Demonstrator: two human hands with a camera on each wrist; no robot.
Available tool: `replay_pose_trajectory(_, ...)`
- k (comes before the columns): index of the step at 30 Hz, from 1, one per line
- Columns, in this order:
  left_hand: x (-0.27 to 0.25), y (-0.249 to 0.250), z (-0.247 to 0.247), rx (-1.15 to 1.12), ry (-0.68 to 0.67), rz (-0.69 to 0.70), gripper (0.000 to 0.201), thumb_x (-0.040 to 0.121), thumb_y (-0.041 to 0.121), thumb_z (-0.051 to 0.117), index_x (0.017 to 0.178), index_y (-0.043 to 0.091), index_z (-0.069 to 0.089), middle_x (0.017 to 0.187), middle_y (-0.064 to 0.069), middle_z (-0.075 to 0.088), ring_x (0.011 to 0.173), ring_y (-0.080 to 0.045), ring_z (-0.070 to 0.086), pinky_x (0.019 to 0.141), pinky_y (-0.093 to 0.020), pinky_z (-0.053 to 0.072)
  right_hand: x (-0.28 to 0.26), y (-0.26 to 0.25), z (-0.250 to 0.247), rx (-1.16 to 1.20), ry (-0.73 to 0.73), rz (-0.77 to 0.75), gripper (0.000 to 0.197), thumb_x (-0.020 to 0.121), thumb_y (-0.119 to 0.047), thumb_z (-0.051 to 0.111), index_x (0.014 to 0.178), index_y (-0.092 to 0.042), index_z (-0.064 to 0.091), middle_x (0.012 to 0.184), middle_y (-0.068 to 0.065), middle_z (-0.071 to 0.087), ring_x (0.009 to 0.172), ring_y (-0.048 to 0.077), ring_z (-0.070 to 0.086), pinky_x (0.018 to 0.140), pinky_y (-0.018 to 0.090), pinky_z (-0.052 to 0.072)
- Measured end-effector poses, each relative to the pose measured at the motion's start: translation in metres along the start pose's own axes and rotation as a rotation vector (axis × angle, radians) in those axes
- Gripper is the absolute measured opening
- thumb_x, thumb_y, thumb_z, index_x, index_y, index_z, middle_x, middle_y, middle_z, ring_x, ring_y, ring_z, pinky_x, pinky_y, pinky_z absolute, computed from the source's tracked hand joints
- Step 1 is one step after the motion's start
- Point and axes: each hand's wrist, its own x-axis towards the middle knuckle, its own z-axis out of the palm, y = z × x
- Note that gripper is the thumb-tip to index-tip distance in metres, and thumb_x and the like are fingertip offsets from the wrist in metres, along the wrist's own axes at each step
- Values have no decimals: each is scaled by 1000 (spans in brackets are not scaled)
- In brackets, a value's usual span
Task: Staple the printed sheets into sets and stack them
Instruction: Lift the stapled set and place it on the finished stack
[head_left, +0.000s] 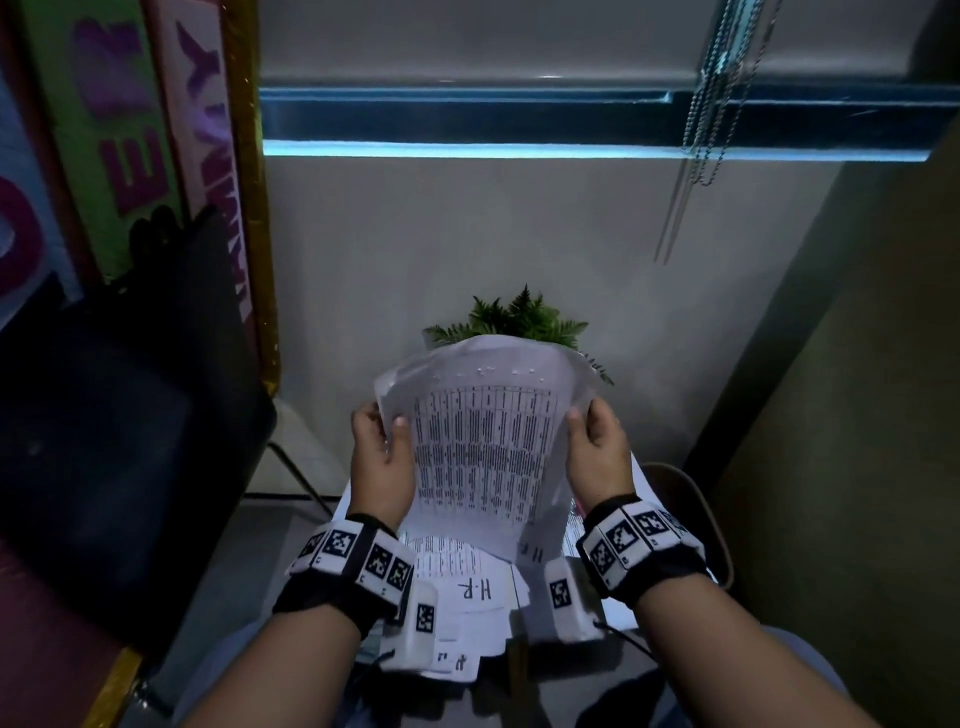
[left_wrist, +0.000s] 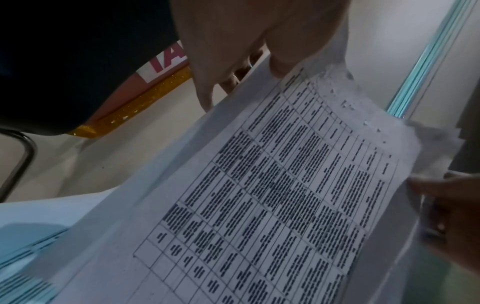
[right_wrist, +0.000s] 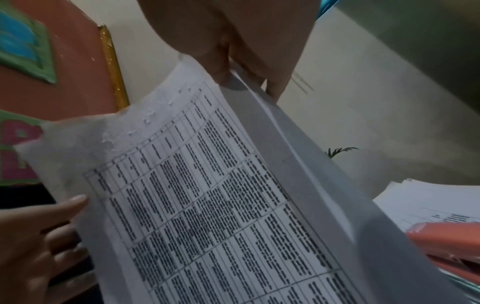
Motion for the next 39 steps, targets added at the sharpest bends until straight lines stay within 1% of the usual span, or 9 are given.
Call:
replay_pose_trajectory(4, 7, 3, 1, 5, 7, 26, 12, 101, 24, 36, 100, 12, 37, 89, -3, 53, 81, -17, 50, 68, -25, 36, 3, -10, 6, 69, -66, 44, 23, 87, -46, 53, 105, -33, 53, 106, -3, 65, 104, 21, 61, 94, 48, 48)
replay_pose_trajectory(7, 8, 5, 1, -19, 13, 58, 14, 100, 26, 38, 105, 14, 36, 93, -6, 57, 82, -21, 55, 74, -30, 44, 6, -21, 8, 6, -25, -55, 27, 99, -20, 41, 124, -25, 52, 107, -4, 61, 105, 19, 57, 94, 35, 46)
replay_pose_trajectory(17, 18, 1, 2, -10, -56, -89, 39, 97, 27, 46, 132, 14, 33, 131, -10, 52, 120, -27, 51, 102, -46, 42, 0, -30, 10, 9, -55, -36, 21, 96, -23, 51, 111, -17, 37, 108, 4, 54, 103, 19, 53, 81, 26, 44)
replay_pose_trajectory(22, 29, 42, -4, 139, -8, 242, 10, 94, 8, 48, 102, 12, 52, 96, -5, 58, 88, -20, 55, 72, -23, 38, 12, -43, 0, -418, 158, -493, 86, 74, -29, 74, 142, -17, 23, 148, 15, 25, 137, 27, 25, 115, 42, 16)
replay_pose_trajectory(26, 27, 75, 0, 328, -245, 526, 20, 87, -4, 51, 102, 5, 61, 94, 2, 53, 88, -11, 50, 74, -21, 36, 20, -66, 8, -851, -196, -565, 60, 83, -29, 64, 138, -24, 41, 143, 4, 43, 138, 24, 30, 115, 48, -3)
replay_pose_trajectory(29, 25, 62, -4, 505, -302, 424, 24, 93, 23, 54, 116, 17, 56, 110, 2, 58, 107, -22, 53, 98, -40, 39, 26, -63, 10, -582, -258, -290, 18, 92, -19, 54, 109, -18, 61, 93, -1, 61, 101, 26, 58, 95, 35, 37)
replay_pose_trajectory(33, 26, 14, -41, 755, 56, 240, 71, 77, 43, 71, 137, 24, 40, 149, -9, 29, 137, -27, 24, 115, -54, 8, 28, -44, -11, -180, -140, -37, 28, 93, -12, 54, 121, -15, 58, 100, -4, 60, 100, 18, 58, 84, 25, 41)
replay_pose_trajectory(36, 25, -14, -62, 440, 222, 97, 112, 64, 33, 85, 150, 17, 15, 158, -8, 3, 145, -25, 9, 116, -40, 6, 23, -31, -21, -101, -134, 11, 28, 94, -14, 55, 121, -15, 58, 103, -3, 62, 96, 13, 58, 82, 24, 43)
replay_pose_trajectory(39, 27, -24, -64, -56, 89, -185, 120, 72, 16, 80, 150, 20, -10, 158, -5, 10, 142, -16, 19, 114, -32, 18, 20, -13, -23, 39, -97, 53, 25, 92, -9, 57, 116, -12, 60, 103, 0, 65, 91, 11, 61, 76, 17, 48)
